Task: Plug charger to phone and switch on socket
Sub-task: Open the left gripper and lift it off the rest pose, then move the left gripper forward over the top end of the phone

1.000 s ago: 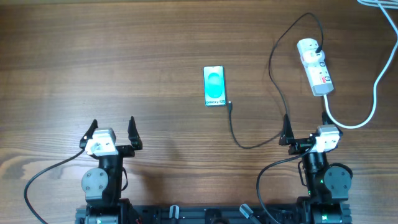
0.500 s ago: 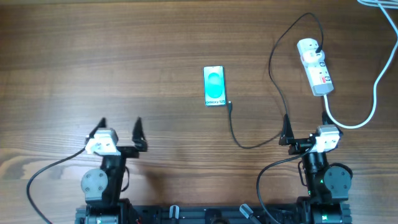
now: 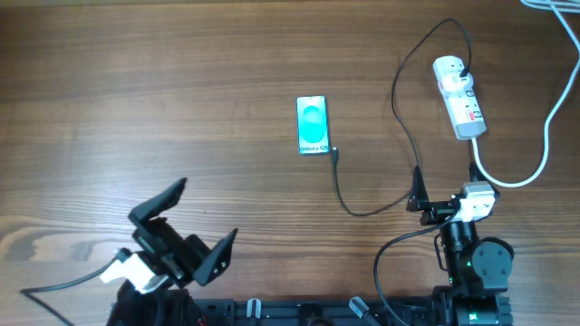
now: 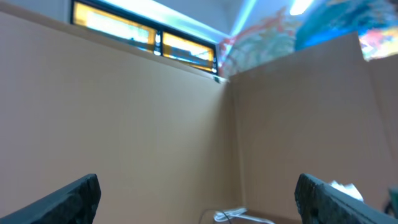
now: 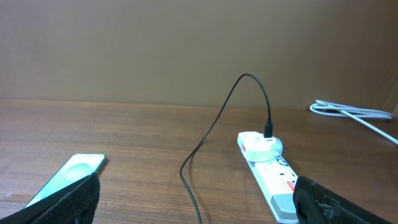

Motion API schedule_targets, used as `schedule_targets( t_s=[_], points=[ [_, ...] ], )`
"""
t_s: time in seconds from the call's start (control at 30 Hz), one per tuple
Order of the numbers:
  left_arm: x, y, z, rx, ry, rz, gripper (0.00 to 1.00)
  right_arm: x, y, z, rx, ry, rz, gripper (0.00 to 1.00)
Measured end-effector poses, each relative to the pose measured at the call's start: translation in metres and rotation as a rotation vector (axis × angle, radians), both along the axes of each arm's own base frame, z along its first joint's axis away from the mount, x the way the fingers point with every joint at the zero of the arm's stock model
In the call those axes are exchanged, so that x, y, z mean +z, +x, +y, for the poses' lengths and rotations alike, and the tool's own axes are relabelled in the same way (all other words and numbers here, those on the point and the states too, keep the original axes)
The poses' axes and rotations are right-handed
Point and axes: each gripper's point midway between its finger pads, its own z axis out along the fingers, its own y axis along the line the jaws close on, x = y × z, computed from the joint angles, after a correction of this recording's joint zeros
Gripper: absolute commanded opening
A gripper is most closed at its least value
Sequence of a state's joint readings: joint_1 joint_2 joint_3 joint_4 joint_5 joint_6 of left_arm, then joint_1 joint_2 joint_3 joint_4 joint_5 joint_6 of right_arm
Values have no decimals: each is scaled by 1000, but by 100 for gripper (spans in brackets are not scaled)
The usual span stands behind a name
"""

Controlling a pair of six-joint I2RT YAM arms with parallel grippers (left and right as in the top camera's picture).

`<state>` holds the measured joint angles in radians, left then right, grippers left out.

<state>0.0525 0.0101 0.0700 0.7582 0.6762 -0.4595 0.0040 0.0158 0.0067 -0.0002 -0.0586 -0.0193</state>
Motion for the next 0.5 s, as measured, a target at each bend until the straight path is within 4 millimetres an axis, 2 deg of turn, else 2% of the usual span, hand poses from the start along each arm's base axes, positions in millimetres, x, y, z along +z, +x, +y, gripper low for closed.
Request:
schedule_targets(
  t_s=[0.1, 0.17, 0.2, 0.23, 0.3, 0.33, 0.37, 0.5],
  points=[
    [35, 0, 8, 41, -46, 39, 100, 0, 0, 0, 0, 0, 0, 100],
    [55, 15, 13, 65, -67, 220, 99, 0, 0, 0, 0, 0, 0, 100],
    [59, 23, 14, 79, -70, 297, 100, 0, 0, 0, 0, 0, 0, 100],
    [60, 37, 16, 98, -65, 512, 100, 0, 0, 0, 0, 0, 0, 100],
    [63, 51, 15, 103, -40, 699, 100, 0, 0, 0, 0, 0, 1, 100],
    [67, 54, 14, 93, -30, 727, 100, 0, 0, 0, 0, 0, 0, 100],
    [76, 63, 8, 55, -1, 827, 100, 0, 0, 0, 0, 0, 0, 100],
    [87, 92, 1, -8, 18, 932, 100, 0, 0, 0, 0, 0, 0, 100]
  ],
)
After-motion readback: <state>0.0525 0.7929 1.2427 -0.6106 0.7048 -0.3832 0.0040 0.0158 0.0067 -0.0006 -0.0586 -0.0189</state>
